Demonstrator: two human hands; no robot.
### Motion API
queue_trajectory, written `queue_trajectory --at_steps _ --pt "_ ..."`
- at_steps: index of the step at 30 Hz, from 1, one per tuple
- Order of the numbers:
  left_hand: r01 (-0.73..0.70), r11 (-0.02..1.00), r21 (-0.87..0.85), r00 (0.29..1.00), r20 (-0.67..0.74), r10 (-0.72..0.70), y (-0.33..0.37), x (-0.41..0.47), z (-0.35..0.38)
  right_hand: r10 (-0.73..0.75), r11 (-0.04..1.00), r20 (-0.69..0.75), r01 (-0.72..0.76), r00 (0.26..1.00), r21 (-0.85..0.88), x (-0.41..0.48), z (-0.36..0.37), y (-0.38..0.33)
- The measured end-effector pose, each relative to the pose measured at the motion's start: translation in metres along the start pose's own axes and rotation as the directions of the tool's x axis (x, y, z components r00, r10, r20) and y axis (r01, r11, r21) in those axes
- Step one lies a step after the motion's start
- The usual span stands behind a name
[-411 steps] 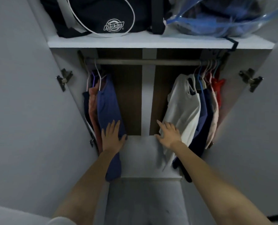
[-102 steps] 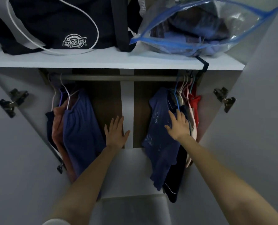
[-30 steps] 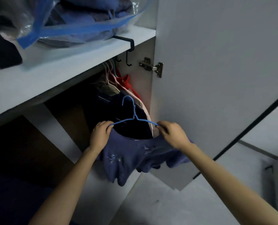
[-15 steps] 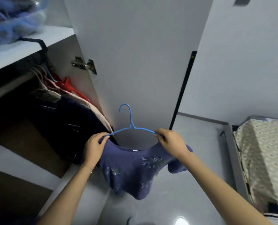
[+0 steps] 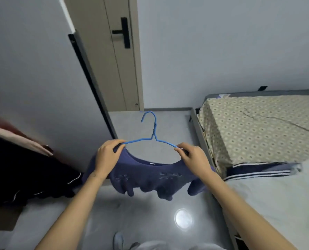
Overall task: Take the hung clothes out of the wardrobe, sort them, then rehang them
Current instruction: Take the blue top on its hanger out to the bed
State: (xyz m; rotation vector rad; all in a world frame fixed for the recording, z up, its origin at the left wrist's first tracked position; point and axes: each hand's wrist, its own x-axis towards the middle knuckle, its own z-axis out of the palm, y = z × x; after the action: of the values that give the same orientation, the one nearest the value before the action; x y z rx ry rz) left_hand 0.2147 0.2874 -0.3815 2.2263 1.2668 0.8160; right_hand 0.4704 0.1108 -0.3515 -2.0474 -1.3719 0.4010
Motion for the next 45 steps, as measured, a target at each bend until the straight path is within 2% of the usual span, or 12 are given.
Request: queue_trajectory --at_steps 6,11,19,24,30,35,39,45 --pt "-0.172 0.977 -0.129 0.963 0.186 0.194 0.089 0.023 0.084 0.24 0.97 -0.172 -0.245 0.955 -0.005 -0.041 -0.065 0.072" --pt "-0.282 0.934 -0.218 0.898 0.283 0.338 0.171 0.042 0.155 0.421 0.897 -0.3 -0.441 0.856 0.0 -0.077 -0.115 0.121" --pt "-0.431 0.829 -0.357 0.74 0.387 0.551 0.295 0.058 0.271 0.633 0.72 -0.48 -0.69 0.607 0.077 -0.119 -0.189 0.177" --pt "-0.471 0.746 -0.47 0.596 0.454 0.662 0.364 0.054 0.335 0.721 0.571 -0.555 -0.809 0.414 0.137 -0.147 -0.224 0.209" --pt "-0.452 0.664 -0.596 0.411 0.521 0.748 0.441 0.041 0.402 0.754 0.418 -0.624 -0.883 0.206 0.213 -0.174 -0.263 0.241" --pt "-0.431 0.611 -0.664 0.3 0.533 0.791 0.507 0.024 0.454 0.741 0.338 -0.667 -0.899 0.072 0.279 -0.198 -0.298 0.279" --pt "-0.431 0.589 -0.684 0.235 0.545 0.805 0.556 0.01 0.494 0.72 0.341 -0.693 -0.884 0.027 0.32 -0.215 -0.323 0.32" --pt "-0.455 0.588 -0.669 0.206 0.563 0.8 0.612 -0.015 0.562 0.746 0.337 -0.666 -0.875 0.022 0.348 -0.239 -0.36 0.398"
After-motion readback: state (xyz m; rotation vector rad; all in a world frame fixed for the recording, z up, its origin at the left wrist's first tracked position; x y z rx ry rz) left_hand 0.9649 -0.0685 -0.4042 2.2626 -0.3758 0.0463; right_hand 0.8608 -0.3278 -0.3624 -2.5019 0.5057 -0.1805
